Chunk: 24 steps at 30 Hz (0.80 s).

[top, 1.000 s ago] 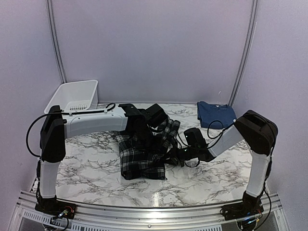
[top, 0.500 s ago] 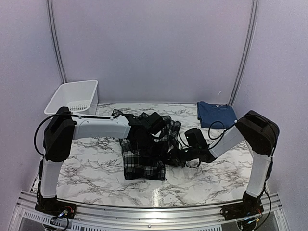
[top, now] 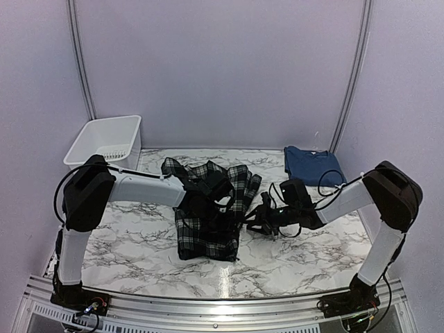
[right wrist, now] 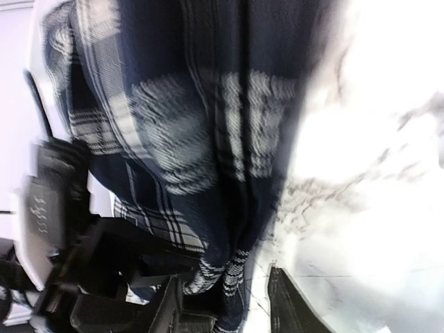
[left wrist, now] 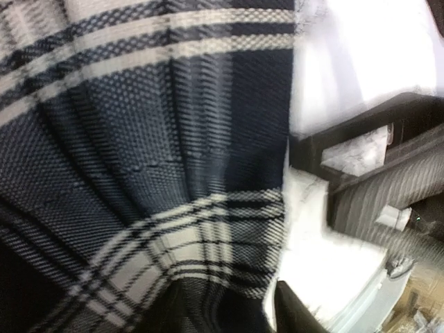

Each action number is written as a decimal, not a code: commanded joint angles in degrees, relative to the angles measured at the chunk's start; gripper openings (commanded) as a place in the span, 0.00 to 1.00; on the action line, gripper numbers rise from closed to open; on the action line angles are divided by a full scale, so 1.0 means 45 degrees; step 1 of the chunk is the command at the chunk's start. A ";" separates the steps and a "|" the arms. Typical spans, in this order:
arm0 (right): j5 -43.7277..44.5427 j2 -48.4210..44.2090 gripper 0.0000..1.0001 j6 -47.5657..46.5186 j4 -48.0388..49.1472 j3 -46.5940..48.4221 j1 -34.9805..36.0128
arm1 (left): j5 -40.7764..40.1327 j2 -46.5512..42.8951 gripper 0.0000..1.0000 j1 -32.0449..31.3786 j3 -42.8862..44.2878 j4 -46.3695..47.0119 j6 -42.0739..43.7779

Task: Fold and stack the mixed laundry pile
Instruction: Adjust the rectangle-folded skirt at the center of the board.

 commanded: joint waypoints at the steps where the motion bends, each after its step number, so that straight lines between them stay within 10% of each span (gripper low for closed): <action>1: 0.0845 -0.1150 0.44 -0.1556 -0.1630 0.0933 -0.0713 | 0.0648 -0.0333 0.54 -0.0043 -0.0810 0.0126 0.0414; 21: 0.2717 0.3700 0.49 -0.4904 -0.6895 0.8692 -0.1152 | 0.0838 -0.0484 0.64 -0.0043 -0.1492 0.1052 0.0786; 24: 0.2274 0.3898 0.18 -0.4849 -0.6593 0.9029 -0.1170 | 0.0803 -0.0474 0.64 -0.0043 -0.1533 0.1033 0.0794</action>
